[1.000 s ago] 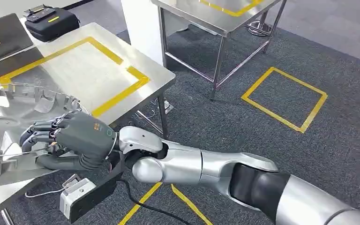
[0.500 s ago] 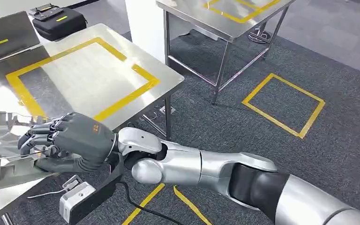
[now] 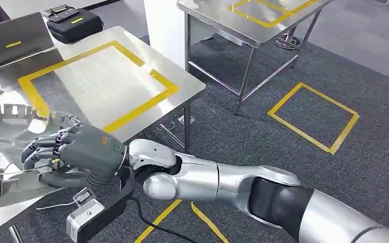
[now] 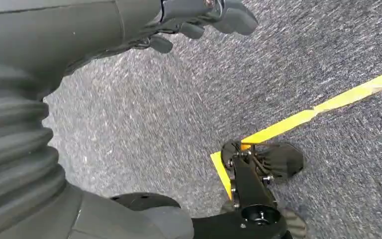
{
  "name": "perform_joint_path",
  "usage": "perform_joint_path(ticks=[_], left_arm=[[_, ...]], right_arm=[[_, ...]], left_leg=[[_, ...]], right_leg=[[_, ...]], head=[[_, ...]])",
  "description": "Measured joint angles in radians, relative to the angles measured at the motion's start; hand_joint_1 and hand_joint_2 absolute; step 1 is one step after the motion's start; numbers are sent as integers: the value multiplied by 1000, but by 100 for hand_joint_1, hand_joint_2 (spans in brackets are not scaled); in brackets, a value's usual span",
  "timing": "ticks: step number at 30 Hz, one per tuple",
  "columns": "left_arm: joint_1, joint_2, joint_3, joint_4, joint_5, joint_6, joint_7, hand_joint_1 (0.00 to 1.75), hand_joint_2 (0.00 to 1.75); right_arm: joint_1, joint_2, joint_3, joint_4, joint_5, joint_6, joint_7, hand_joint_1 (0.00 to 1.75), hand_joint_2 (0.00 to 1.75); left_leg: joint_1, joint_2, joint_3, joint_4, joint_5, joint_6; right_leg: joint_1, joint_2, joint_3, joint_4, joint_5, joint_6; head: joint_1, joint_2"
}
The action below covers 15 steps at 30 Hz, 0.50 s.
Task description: Take the parts from the cabinet and place them on the table.
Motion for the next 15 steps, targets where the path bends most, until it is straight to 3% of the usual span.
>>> perform_joint_path(ticks=[1, 2, 3, 5, 7, 8, 9, 10, 12, 13, 14, 15], left_arm=[[-1, 0, 0, 0, 0, 0, 0, 0, 175], [-2, 0, 0, 0, -1, 0, 0, 0, 175], [-5, 0, 0, 0, -1, 0, 0, 0, 175], [-3, 1, 1, -1, -2, 0, 0, 0, 175], [-1, 5, 1, 0, -2, 0, 0, 0, 175], [0, 4, 1, 0, -2, 0, 0, 0, 175], [-1, 3, 1, 0, -2, 0, 1, 0, 175], [-2, 3, 1, 0, -2, 0, 0, 0, 175], [-2, 3, 1, 0, -2, 0, 0, 0, 175], [0, 3, 1, 0, -2, 0, 1, 0, 175], [1, 3, 1, 0, -2, 0, 2, 0, 175], [2, 3, 1, 0, -2, 0, 2, 0, 175]], right_arm=[[0, 0, 0, 0, 0, 0, 0, 175, 175], [0, 0, 0, 0, 0, 0, 0, 175, 175], [-1, -1, 0, 0, 2, 0, -1, 175, 175], [0, -3, 0, 0, 2, -1, -1, 175, 175], [0, -3, 0, 0, 3, -1, -1, 175, 175], [0, -3, 0, 0, 3, -1, -2, 175, 175], [-2, -3, 0, 0, 3, -1, -3, 175, 175], [-2, -3, 0, 0, 3, -2, -3, 175, 175], [0, -4, 0, 0, 3, -2, -4, 175, 175], [1, -5, 0, 0, 3, -2, -4, 175, 175], [1, -5, 0, 0, 4, -2, -4, 175, 175], [1, -5, 0, 0, 4, -2, -4, 175, 175]], left_leg=[[1, -9, 0, 2, -1, -5], [3, -17, -2, 5, -2, -11], [-2, -26, -10, 10, -3, -21], [4, -42, -14, 3, 2, -37], [8, -62, -17, -4, 4, -54], [8, -28, -22, 13, -6, -57], [5, 11, -43, 55, -32, -60], [5, 33, -77, 122, -67, -66], [7, 46, -157, 278, -126, -72], [7, 47, -170, 302, -122, -73], [7, 48, -159, 278, -97, -72], [7, 52, -128, 216, -59, -71]], right_leg=[[-1, 11, 47, -92, 41, -3], [-5, 52, 82, -169, 51, -6], [-5, 72, 94, -181, 40, -4], [0, 51, 91, -179, 42, -10], [0, 29, 97, -188, 45, -27], [-3, 15, 103, -194, 47, -33], [-3, 6, 105, -195, 45, -41], [-1, -4, 105, -194, 43, -44], [2, -31, 106, -194, 40, -49], [3, -41, 106, -193, 38, -50], [4, -51, 107, -191, 37, -50], [4, -60, 109, -190, 34, -49]], head=[[0, 0], [0, 0], [-1, 0], [0, 0], [1, 0], [0, 0], [-9, 0], [-9, 0], [-9, 0], [-9, 0], [-9, 0], [-9, 0]])
